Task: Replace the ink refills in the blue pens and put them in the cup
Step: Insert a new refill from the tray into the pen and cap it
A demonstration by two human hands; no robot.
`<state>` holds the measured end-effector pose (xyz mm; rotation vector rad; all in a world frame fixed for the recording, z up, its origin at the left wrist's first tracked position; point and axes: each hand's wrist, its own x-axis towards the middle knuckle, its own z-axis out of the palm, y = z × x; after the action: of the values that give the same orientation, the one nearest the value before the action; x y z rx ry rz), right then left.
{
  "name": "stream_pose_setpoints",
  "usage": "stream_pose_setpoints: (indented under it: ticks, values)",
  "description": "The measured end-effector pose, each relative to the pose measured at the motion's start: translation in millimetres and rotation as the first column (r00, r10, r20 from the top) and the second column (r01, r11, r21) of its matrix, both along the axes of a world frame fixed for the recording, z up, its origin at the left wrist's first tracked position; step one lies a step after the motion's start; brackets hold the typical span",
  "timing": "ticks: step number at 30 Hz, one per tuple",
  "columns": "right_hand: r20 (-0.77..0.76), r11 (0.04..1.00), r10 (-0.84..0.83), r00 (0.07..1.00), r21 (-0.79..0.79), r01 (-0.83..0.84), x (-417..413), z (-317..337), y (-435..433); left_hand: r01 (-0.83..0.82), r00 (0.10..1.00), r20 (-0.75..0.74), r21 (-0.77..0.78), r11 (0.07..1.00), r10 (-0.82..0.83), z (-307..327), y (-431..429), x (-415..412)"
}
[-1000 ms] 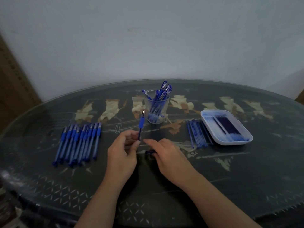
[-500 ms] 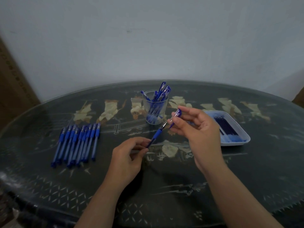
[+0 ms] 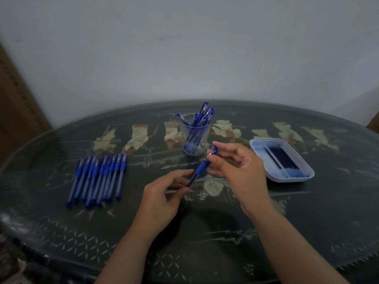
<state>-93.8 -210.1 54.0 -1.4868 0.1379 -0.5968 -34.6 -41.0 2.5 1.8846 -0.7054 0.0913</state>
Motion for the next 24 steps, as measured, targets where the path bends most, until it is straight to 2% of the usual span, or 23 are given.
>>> stream_pose_setpoints:
  ticks: [5,17,24]
  values:
    - [0.018,1.000,0.002,1.000,0.010,-0.002,2.6,-3.9,1.3,0.014,1.000,0.022,0.005,1.000,-0.014,1.9,1.2,-2.7]
    - [0.034,0.997,-0.004,0.999,-0.078,0.007,8.9,-3.7,5.1,-0.008,1.000,0.018,-0.044,0.999,0.009,-3.3,0.5,1.0]
    - [0.022,0.994,-0.014,1.000,-0.110,0.016,7.8,-4.4,6.6,-0.009,0.999,0.031,-0.015,1.000,0.010,-4.3,0.6,0.6]
